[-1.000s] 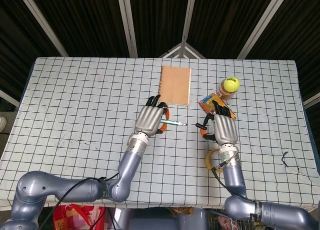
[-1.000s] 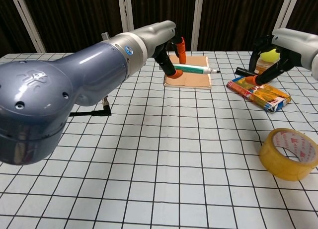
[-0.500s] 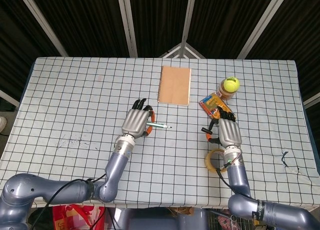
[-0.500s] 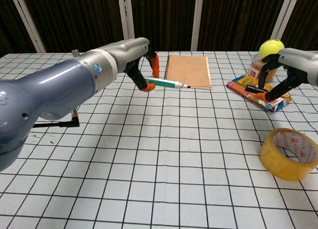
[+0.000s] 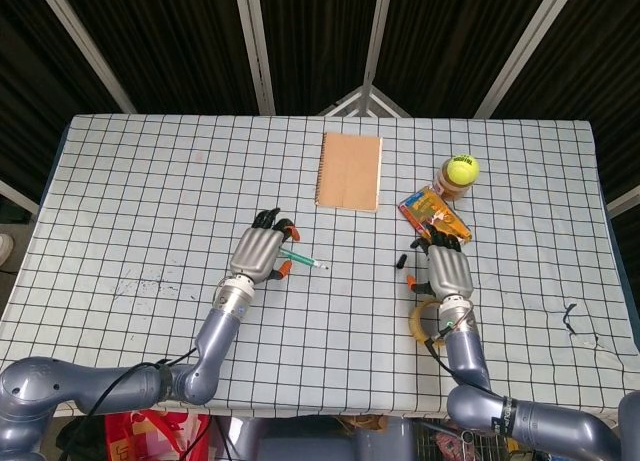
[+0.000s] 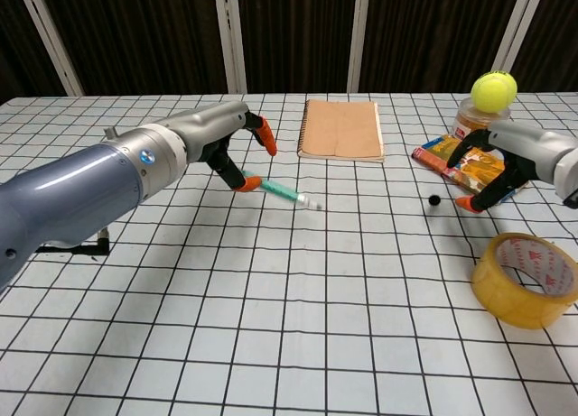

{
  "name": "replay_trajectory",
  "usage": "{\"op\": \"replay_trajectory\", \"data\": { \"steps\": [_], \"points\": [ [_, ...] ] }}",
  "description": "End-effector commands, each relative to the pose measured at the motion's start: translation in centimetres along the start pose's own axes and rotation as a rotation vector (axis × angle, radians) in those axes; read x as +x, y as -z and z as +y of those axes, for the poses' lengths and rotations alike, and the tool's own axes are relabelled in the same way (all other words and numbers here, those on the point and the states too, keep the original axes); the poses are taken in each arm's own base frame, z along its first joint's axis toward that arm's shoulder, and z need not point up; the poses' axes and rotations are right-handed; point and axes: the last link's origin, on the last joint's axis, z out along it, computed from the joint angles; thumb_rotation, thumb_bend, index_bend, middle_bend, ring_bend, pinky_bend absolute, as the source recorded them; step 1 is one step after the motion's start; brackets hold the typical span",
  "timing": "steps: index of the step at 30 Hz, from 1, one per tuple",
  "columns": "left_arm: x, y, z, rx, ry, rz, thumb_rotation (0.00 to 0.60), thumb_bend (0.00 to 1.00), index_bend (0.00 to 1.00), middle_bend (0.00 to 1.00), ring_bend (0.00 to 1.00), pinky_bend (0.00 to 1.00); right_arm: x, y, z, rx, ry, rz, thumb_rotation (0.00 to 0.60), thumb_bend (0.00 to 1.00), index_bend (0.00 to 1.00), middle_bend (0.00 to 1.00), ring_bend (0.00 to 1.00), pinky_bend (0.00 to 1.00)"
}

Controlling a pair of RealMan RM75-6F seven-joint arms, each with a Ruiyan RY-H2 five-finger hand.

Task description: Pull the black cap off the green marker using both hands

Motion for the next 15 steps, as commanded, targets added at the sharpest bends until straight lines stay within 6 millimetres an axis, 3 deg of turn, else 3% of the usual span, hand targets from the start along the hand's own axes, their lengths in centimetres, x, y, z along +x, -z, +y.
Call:
{"op": "replay_trajectory", "data": {
  "steps": [1, 7, 15],
  "points": [
    [0.2, 0.3, -0.5, -0.01, 0.009, -0.007, 0.6, 0.53, 0.09, 0.09, 0.0, 0.0, 0.0, 0.2, -0.1, -0.011, 0.004, -0.017, 0.6, 0.19, 0.05, 0.03, 0.04, 0.0],
    [2.2, 2.1, -3.1, 0.016, 0.017, 0.02, 0.6, 0.53, 0.06, 0.06, 0.0, 0.0, 1.7, 0.8, 0.5, -0.011, -0.057, 0.041, 0.6, 0.18, 0.03, 0.03, 0.04, 0.0],
    [6.4, 7.5, -10.3, 0.123, -0.08, 0.148, 0.6, 0.54, 0.05, 0.08, 0.0, 0.0, 6.8, 2.5, 6.5, -0.069, -0.106, 0.236, 0.6, 0.18, 0.1, 0.03, 0.04, 0.0]
  ]
}}
